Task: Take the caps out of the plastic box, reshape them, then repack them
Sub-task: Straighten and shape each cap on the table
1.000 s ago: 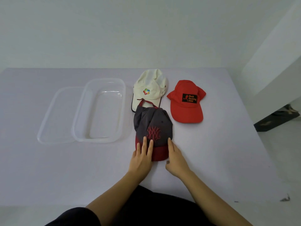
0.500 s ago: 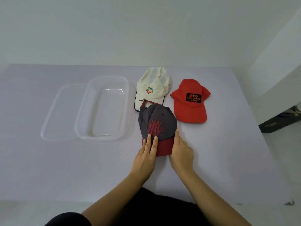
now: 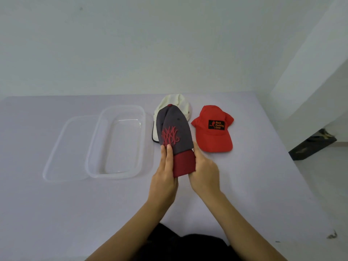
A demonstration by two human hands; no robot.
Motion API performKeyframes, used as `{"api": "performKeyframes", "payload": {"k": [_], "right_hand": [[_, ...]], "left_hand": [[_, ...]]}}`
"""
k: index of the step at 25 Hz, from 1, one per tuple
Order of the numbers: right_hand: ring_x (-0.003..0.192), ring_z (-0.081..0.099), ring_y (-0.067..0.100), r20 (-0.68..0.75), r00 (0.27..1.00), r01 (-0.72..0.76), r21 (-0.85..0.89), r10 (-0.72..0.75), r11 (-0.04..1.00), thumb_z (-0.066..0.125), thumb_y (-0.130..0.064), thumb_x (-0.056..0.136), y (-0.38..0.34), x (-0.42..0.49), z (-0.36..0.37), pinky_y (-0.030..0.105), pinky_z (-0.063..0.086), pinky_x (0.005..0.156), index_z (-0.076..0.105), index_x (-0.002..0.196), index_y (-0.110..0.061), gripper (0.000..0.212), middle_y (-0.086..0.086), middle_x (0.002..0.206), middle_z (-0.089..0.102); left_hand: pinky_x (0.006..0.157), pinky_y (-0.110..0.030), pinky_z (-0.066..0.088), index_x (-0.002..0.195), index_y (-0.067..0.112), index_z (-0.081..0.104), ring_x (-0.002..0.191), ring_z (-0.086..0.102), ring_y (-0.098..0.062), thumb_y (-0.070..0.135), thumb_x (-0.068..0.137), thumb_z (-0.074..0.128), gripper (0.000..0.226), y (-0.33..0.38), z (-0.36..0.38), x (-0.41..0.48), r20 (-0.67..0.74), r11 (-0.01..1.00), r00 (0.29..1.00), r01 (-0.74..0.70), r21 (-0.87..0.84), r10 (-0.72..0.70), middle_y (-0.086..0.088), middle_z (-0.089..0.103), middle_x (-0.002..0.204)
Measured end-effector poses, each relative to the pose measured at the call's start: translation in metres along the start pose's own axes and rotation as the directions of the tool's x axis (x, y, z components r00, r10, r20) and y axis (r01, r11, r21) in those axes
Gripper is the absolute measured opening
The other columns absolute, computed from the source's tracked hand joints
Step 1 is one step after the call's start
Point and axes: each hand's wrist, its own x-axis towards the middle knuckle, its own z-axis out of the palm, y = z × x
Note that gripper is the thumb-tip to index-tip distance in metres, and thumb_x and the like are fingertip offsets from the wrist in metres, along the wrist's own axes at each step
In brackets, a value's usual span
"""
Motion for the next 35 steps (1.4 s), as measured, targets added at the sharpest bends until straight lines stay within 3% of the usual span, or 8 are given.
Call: {"api": "performKeyframes", "payload": {"k": [4, 6, 9, 11, 15, 20, 27, 35], "right_hand": [[0.094, 0.064, 0.033, 0.079, 0.996, 0.054, -0.193, -0.039, 0.980, 0.055, -0.031, 0.090, 0.006, 0.001, 0.002, 0.041, 0.051, 0.076, 0.013, 0.149, -0.012, 0.075, 0.016, 0.127, 0.059], [0.086, 0.065, 0.034, 0.088, 0.995, 0.072, -0.232, -0.053, 0.970, 0.056, -0.027, 0.089, 0.013, -0.001, 0.004, 0.039, 0.051, 0.068, 0.013, 0.149, -0.011, 0.076, 0.018, 0.121, 0.062], [0.073, 0.063, 0.035, 0.078, 0.997, 0.028, -0.256, -0.008, 0.966, 0.059, -0.014, 0.083, 0.021, -0.009, 0.000, 0.035, 0.041, 0.056, 0.018, 0.148, -0.009, 0.077, 0.017, 0.091, 0.066], [0.083, 0.063, 0.037, 0.073, 0.997, -0.011, -0.260, 0.031, 0.965, 0.062, -0.016, 0.082, 0.023, -0.011, -0.004, 0.038, 0.045, 0.060, 0.018, 0.149, -0.012, 0.079, 0.019, 0.107, 0.065], [0.106, 0.059, 0.041, 0.072, 0.997, 0.031, -0.096, -0.025, 0.995, 0.063, -0.017, 0.085, 0.031, -0.007, -0.010, 0.047, 0.055, 0.073, 0.012, 0.150, -0.014, 0.083, 0.020, 0.156, 0.017], [0.085, 0.064, 0.045, 0.116, 0.987, 0.123, -0.076, -0.114, 0.989, 0.060, 0.002, 0.082, 0.041, -0.009, -0.010, 0.045, 0.055, 0.068, 0.010, 0.147, -0.017, 0.085, 0.023, 0.152, 0.025], [0.094, 0.062, 0.040, 0.209, 0.976, 0.079, -0.080, -0.060, 0.994, 0.052, 0.000, 0.085, 0.030, -0.021, -0.013, 0.043, 0.053, 0.079, -0.011, 0.144, -0.016, 0.088, 0.014, 0.158, 0.008], [0.113, 0.057, 0.034, 0.137, 0.988, 0.056, 0.112, -0.071, 0.992, 0.049, 0.001, 0.089, 0.017, -0.026, 0.002, 0.040, 0.048, 0.094, -0.012, 0.140, -0.023, 0.084, 0.014, 0.142, 0.046]], "left_hand": [[0.051, -0.035, 0.054, 0.146, 0.010, 0.026, 0.092, 0.068, -0.043, -0.006, 0.073, 0.071, 0.087, -0.017, -0.002, -0.001, 0.079, 0.960, 0.995, -0.087, 0.266, 0.069, -0.028, 0.042, 0.142], [0.061, -0.042, 0.057, 0.146, 0.013, 0.026, 0.106, 0.063, -0.044, -0.002, 0.078, 0.067, 0.081, -0.023, -0.004, 0.000, 0.098, 0.944, 0.987, -0.150, 0.294, 0.126, -0.025, 0.040, 0.145], [0.089, -0.043, 0.048, 0.149, 0.011, 0.019, 0.129, 0.047, -0.038, 0.001, 0.093, 0.045, 0.063, -0.031, -0.013, 0.006, 0.017, 0.985, 0.996, 0.086, 0.146, -0.089, -0.016, 0.027, 0.154], [0.080, -0.042, 0.051, 0.147, 0.005, 0.026, 0.119, 0.055, -0.042, -0.006, 0.090, 0.047, 0.062, -0.029, -0.016, 0.008, -0.042, 0.987, 0.995, 0.091, 0.131, -0.086, -0.020, 0.032, 0.151], [0.053, -0.037, 0.055, 0.141, 0.010, 0.030, 0.080, 0.068, -0.042, -0.011, 0.079, 0.058, 0.071, -0.028, -0.007, 0.003, 0.030, 0.990, 0.999, -0.045, 0.133, 0.042, -0.024, 0.046, 0.141], [0.069, -0.033, 0.041, 0.148, 0.011, 0.020, 0.092, 0.060, -0.034, 0.006, 0.088, 0.046, 0.066, -0.022, -0.006, 0.017, 0.110, 0.970, 0.983, 0.123, 0.210, -0.149, -0.016, 0.059, 0.122], [0.083, -0.042, 0.050, 0.151, 0.014, 0.009, 0.116, 0.056, -0.032, 0.011, 0.093, 0.045, 0.068, -0.022, -0.002, 0.008, 0.041, 0.959, 0.985, 0.150, 0.241, -0.165, -0.007, 0.035, 0.152], [0.062, -0.027, 0.044, 0.148, 0.022, 0.027, 0.065, 0.056, -0.024, 0.018, 0.084, 0.037, 0.065, -0.006, 0.005, 0.006, 0.067, 0.926, 0.968, 0.252, -0.281, -0.243, 0.002, 0.062, 0.080]]}}
